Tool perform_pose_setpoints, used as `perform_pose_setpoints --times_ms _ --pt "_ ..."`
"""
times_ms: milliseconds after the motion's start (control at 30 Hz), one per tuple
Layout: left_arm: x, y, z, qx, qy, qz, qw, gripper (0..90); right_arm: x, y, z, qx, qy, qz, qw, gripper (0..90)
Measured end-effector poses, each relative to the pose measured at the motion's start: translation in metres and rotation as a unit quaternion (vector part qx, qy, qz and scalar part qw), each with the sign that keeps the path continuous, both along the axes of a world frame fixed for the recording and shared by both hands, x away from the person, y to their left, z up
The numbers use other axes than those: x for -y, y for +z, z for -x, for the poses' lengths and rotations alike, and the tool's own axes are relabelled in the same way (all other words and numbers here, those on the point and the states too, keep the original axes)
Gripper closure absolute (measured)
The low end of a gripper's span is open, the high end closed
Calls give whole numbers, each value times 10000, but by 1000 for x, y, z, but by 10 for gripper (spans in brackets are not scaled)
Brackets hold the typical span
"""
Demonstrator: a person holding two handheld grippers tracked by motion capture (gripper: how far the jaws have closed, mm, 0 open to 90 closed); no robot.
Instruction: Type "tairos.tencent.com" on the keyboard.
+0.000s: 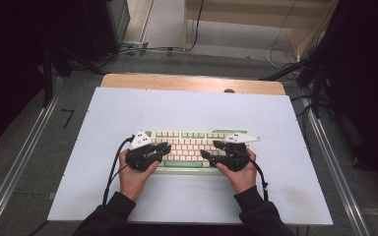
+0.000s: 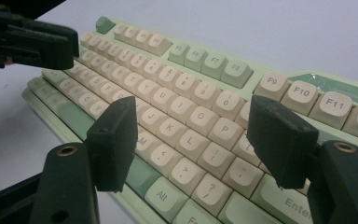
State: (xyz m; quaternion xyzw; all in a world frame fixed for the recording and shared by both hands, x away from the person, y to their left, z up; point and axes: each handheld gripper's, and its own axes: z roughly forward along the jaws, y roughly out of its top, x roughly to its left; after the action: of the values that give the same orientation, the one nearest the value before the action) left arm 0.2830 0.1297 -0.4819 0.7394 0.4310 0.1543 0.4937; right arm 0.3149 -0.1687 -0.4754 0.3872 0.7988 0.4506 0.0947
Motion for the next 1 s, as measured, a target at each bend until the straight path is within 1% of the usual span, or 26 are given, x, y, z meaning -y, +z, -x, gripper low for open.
perform_pose_setpoints --times_ms 100,233,333,367,433,567,733,833,900,1000 --pt "-2 0 -2 19 163 31 9999 575 0 -1 1 -15 -1 2 10000 319" --pt "-5 0 -4 51 360 42 9993 466 0 -1 2 -24 1 21 10000 320" --pt "-7 -1 -6 40 468 27 9989 422 0 -1 2 -21 -2 25 10000 320" --pt "-7 -1 -7 33 472 72 9989 417 0 -2 2 -17 -6 27 10000 320" --pt "-8 -1 -8 36 502 64 9987 417 1 -2 3 -21 -16 18 10000 320" --pt "-9 -2 -9 24 498 65 9987 437 2 -2 3 -17 -25 32 10000 320" --pt "-9 -4 -12 -27 513 23 9987 503 3 -2 5 -29 -45 42 10000 320" --pt "-9 -4 -14 -31 478 -15 9989 580 4 -3 5 -37 -54 46 10000 320" --pt "-8 -4 -14 -44 431 -16 9991 656 4 -3 6 -37 -65 40 10000 321" --pt "-6 -4 -15 -70 359 -47 9993 744 5 -3 6 -42 -67 40 10000 322"
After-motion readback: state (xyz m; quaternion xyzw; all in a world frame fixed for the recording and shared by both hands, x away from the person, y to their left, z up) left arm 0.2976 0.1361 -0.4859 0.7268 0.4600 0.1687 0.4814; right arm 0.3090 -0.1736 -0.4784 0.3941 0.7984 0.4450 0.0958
